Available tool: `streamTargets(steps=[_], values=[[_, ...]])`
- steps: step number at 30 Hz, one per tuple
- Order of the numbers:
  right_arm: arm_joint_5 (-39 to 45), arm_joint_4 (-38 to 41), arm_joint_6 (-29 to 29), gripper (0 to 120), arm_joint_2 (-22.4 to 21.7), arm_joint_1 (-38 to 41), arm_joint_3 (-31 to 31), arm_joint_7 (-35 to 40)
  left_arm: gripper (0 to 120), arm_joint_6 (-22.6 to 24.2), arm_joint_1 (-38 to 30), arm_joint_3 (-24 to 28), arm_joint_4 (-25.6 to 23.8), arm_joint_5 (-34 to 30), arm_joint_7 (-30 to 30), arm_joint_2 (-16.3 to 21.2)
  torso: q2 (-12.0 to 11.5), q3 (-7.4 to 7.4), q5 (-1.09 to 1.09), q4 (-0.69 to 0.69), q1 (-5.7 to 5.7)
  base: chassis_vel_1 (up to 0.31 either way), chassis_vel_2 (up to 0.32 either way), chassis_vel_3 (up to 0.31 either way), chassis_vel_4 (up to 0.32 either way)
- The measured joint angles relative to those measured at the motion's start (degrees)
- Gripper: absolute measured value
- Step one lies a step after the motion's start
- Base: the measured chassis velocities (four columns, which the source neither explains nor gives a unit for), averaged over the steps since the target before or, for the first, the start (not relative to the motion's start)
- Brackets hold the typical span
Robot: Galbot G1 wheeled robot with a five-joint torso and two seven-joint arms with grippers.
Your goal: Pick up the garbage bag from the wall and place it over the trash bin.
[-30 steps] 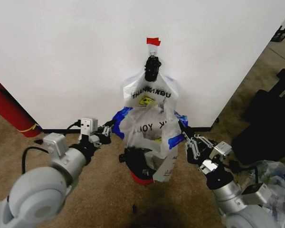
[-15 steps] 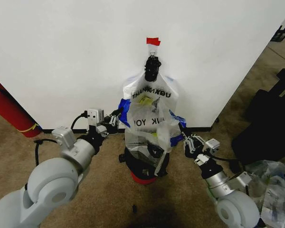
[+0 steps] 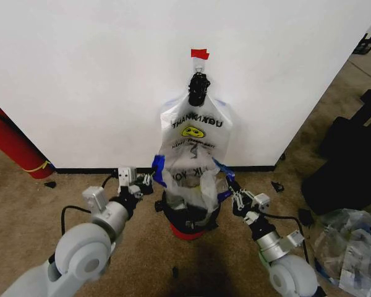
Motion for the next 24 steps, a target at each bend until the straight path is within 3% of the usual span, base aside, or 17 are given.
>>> streamTargets(steps=[10, 24], values=[[-1.33, -2.04, 0.06, 0, 1.61, -2.47, 0.07, 0.88, 0, 0.14, 4.15, 1.34, 1.28, 1.68, -1.39, -1.67, 0.0, 0.0, 0.0, 0.0, -0.01, 0.0, 0.0, 0.0, 0.0], [-1.81, -7.3, -0.63, 0, 2.84, -1.47, -0.02, 2.43, 0, 3.21, 3.69, 2.41, 4.69, -0.79, -3.99, -2.08, 0.0, 0.0, 0.0, 0.0, -0.01, 0.0, 0.0, 0.0, 0.0]])
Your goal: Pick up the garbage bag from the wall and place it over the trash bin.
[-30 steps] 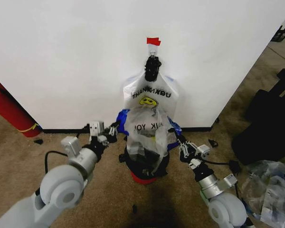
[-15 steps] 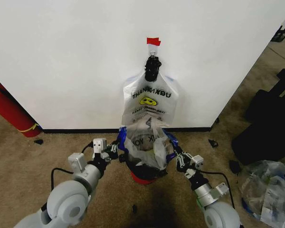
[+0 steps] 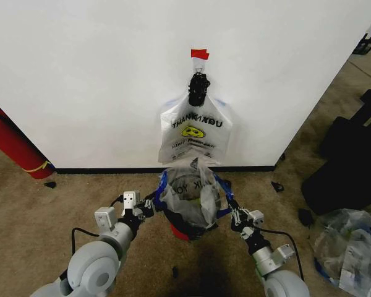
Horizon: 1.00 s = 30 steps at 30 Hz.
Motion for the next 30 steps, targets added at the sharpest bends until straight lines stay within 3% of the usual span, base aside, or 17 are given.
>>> streamTargets(steps=[16, 30], values=[[0.34, -4.7, -1.68, 0, -0.34, 1.09, -0.25, 0.14, 0, 2.36, -1.13, 0.78, 5.23, -2.02, -1.22, -0.23, 0.0, 0.0, -0.01, 0.0, 0.0, 0.0, 0.0, 0.0, 0.0], [0.22, -6.82, -4.46, 0, -0.17, 2.12, -0.54, 2.3, 0, 4.17, 0.61, -0.33, 6.44, -3.07, -0.51, 1.16, 0.0, 0.0, 0.0, 0.0, 0.0, 0.0, 0.0, 0.0, 0.0]])
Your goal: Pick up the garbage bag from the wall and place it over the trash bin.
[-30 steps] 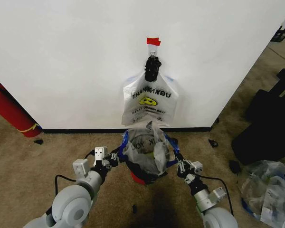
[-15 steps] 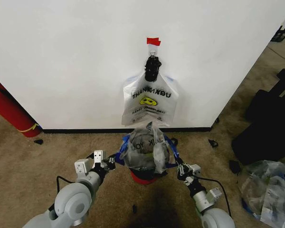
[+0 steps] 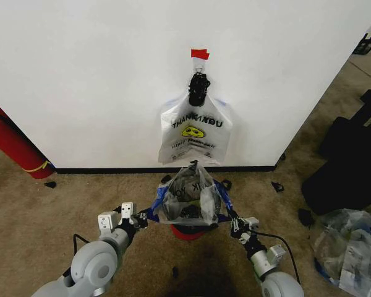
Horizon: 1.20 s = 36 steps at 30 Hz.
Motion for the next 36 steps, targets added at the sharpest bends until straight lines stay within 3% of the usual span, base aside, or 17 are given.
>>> streamTargets(steps=[8, 20, 36], values=[[-0.35, 0.44, -1.03, 0, -0.17, -0.76, 0.12, 0.93, 0, 0.36, 2.15, -0.66, -1.64, -0.01, 0.28, 0.94, 0.0, 0.0, 0.0, 0.0, 0.0, 0.0, 0.0, 0.0, 0.0], [-1.45, 6.7, -2.5, 0, -1.91, -5.15, 0.24, 2.32, 0, 2.22, 6.57, -3.34, -10.32, -1.24, -1.26, 3.01, 0.0, 0.0, 0.0, 0.0, 0.0, 0.0, 0.0, 0.0, 0.0], [-3.39, 9.65, -7.95, 0, -3.8, -8.37, -0.22, 6.69, 0, 4.09, 10.64, -4.4, -13.18, -2.66, -2.61, 4.89, 0.0, -0.01, 0.0, 0.0, 0.0, 0.0, 0.0, 0.0, 0.0]])
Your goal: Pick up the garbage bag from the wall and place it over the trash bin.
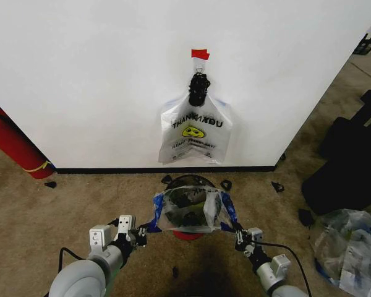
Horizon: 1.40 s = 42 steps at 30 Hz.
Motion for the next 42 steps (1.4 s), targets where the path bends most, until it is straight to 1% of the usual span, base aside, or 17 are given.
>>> streamTargets(steps=[2, 5, 6, 9, 11, 12, 14, 16, 20, 30, 37, 42], values=[[0.09, -0.43, -0.84, 0, -0.07, 0.72, -0.08, 0.67, 0, 0.31, -0.38, 0.44, 0.9, -0.02, 0.05, 0.08, 0.0, 0.0, 0.01, 0.0, 0.0, 0.0, 0.0, 0.0, 0.0], [1.01, -2.06, -2.98, 0, 0.19, 2.78, -0.48, 1.8, 0, 0.92, -1.9, 1.85, 3.79, -0.01, 0.28, -0.8, 0.0, 0.01, 0.0, 0.01, 0.0, 0.0, 0.0, 0.0, 0.0], [1.01, -2.06, -2.98, 0, 0.19, 2.78, -0.48, 1.8, 0, 0.92, -1.9, 1.85, 3.79, -0.01, 0.28, -0.8, 0.0, 0.01, 0.0, 0.01, 0.0, 0.0, 0.0, 0.0, 0.0], [2.01, -4.14, -4.78, 0, 0.97, 5.65, -1.13, 2.75, 0, 0.96, -5.57, 3.58, 7.88, 0.23, 0.37, -2.5, 0.0, 0.01, -0.01, 0.0, 0.01, 0.0, 0.0, 0.0, 0.0], [2.34, -4.28, -5.04, 0, 1.12, 6.08, -1.2, 2.94, 0, 0.94, -5.99, 3.7, 8.19, 0.23, 0.34, -2.67, 0.0, 0.01, -0.01, 0.01, 0.01, 0.0, 0.0, 0.0, 0.0], [3.27, -4.34, -5.67, 0, 1.42, 6.88, -1.31, 3.38, 0, 0.72, -7.66, 4.06, 9.09, 0.2, 0.14, -3.37, 0.0, 0.01, 0.0, 0.0, 0.01, 0.0, 0.0, 0.0, 0.0], [6.69, -3.95, -9.06, 0, 1.26, 9.45, -1.38, 5.22, 0, 0.85, -10.73, 4.48, 9.4, -1.15, -0.11, -3.99, 0.0, 0.01, 0.01, 0.0, 0.01, 0.0, 0.0, 0.0, 0.0], [6.97, -4.94, -11.07, 0, 0.68, 10.78, -1.49, 5.88, 0, 1.42, -11.06, 5.17, 9.75, -1.28, -0.09, -3.89, 0.0, 0.01, 0.0, 0.01, 0.01, 0.0, 0.0, 0.0, 0.0], [6.95, -7.34, -13.03, 0, -0.12, 12.68, -2.37, 6.62, 0, 1.9, -11.67, 6.52, 10.82, -1.26, 0.11, -4.22, 0.0, 0.01, 0.0, 0.01, 0.01, 0.0, 0.0, 0.0, 0.0], [8.09, -11.63, -15.03, 0, -0.3, 18.61, -5.77, 7.98, 0, 2.42, -16.56, 10.56, 14.81, -1.18, 0.22, -5.98, 0.0, 0.01, 0.0, 0.01, 0.01, 0.0, 0.0, 0.0, 0.0], [9.57, -13.96, -17.53, 0, 0.02, 22.77, -6.97, 10.78, 0, 2.09, -19.92, 12.39, 17.08, -0.75, 0.1, -6.35, 0.0, 0.01, 0.0, 0.0, 0.01, 0.0, 0.0, 0.0, 0.0], [9.61, -13.88, -18.07, 0, 0.05, 23.13, -7.72, 11.58, 0, 2.16, -19.25, 12.51, 16.91, -0.43, 0.53, -6.02, 0.0, 0.01, 0.0, 0.0, 0.01, 0.0, 0.0, 0.0, 0.0]])
